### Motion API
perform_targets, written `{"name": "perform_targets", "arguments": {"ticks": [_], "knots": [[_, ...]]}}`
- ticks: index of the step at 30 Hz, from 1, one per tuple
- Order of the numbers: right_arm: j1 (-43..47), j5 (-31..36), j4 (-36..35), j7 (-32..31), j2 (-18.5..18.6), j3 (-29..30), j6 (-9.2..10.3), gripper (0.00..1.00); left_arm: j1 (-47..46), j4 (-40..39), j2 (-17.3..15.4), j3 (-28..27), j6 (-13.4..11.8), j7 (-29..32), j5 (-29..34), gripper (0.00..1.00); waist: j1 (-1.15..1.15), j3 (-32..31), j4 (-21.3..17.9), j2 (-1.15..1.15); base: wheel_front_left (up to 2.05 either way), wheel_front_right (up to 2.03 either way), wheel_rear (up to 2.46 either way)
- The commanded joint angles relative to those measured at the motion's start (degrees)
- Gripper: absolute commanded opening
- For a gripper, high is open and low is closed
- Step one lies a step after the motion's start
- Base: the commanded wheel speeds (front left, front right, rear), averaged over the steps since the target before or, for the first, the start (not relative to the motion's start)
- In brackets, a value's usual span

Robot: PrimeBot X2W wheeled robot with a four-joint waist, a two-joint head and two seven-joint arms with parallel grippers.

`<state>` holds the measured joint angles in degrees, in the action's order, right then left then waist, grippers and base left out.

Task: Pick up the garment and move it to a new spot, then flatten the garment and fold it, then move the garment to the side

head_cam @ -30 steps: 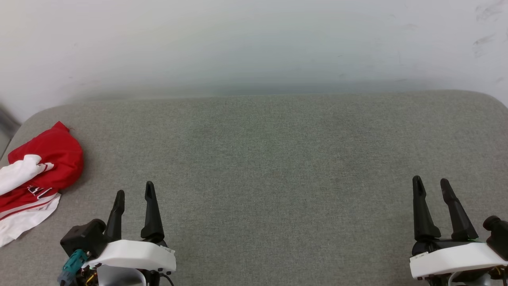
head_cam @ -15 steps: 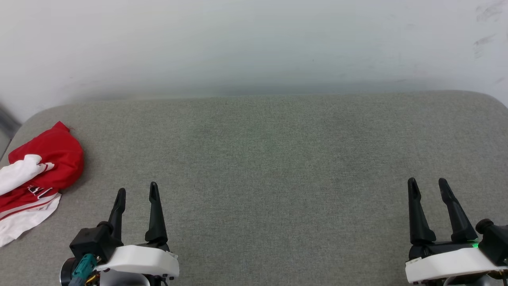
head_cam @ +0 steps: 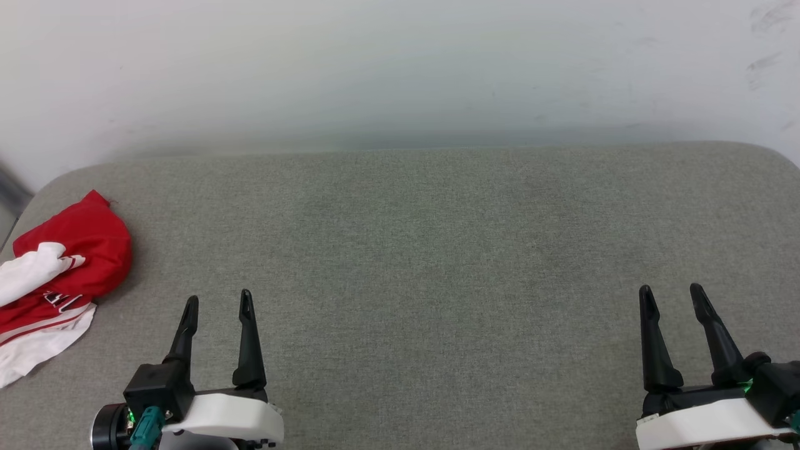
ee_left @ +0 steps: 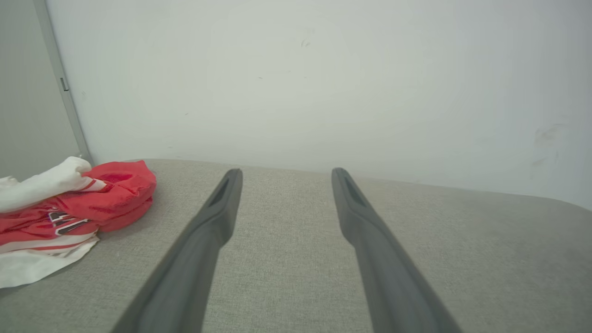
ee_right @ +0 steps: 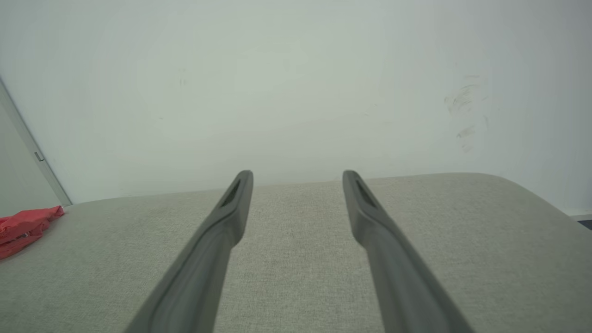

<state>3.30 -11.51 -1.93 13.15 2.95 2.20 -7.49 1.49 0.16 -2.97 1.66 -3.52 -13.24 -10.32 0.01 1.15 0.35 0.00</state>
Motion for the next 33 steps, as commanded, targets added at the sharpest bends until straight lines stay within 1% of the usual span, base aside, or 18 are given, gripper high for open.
{"name": "perform_targets", "arguments": {"ticks": [1, 8, 17, 25, 33], "knots": [[0.32, 0.86, -0.54, 0.57, -0.11, -0.05, 0.0, 1.0, 0.38, -0.2, 0.03, 0.04, 0.22, -0.39, 1.03, 1.0, 0.0, -0.01, -0.02, 0.0, 0.0, 0.0, 0.0], [0.81, 2.35, -0.57, 1.23, -0.12, 0.19, 0.0, 1.0, 0.75, 0.19, 0.09, 0.03, 0.33, -1.18, 3.48, 1.0, -0.01, 0.04, 0.05, 0.0, 0.0, 0.0, 0.0], [1.33, 4.53, -0.11, 2.13, -0.13, 0.04, 0.01, 1.0, 1.33, 0.29, 0.1, 0.54, -0.23, -2.07, 6.14, 1.0, -0.01, 0.14, 0.15, 0.0, 0.0, 0.0, 0.0], [1.31, 2.47, 0.88, 2.08, -0.13, -0.05, 0.01, 1.0, 1.39, 1.17, 0.11, 0.3, 0.73, -1.98, 3.3, 1.0, -0.01, 0.08, -0.04, 0.0, 0.0, 0.0, 0.0], [1.44, 1.42, 1.38, 2.08, -0.13, -0.24, 0.01, 1.0, 1.27, 2.14, 0.11, 0.01, 1.25, -1.98, 2.57, 1.0, -0.01, 0.0, 0.02, 0.0, 0.0, 0.0, 0.0]]}}
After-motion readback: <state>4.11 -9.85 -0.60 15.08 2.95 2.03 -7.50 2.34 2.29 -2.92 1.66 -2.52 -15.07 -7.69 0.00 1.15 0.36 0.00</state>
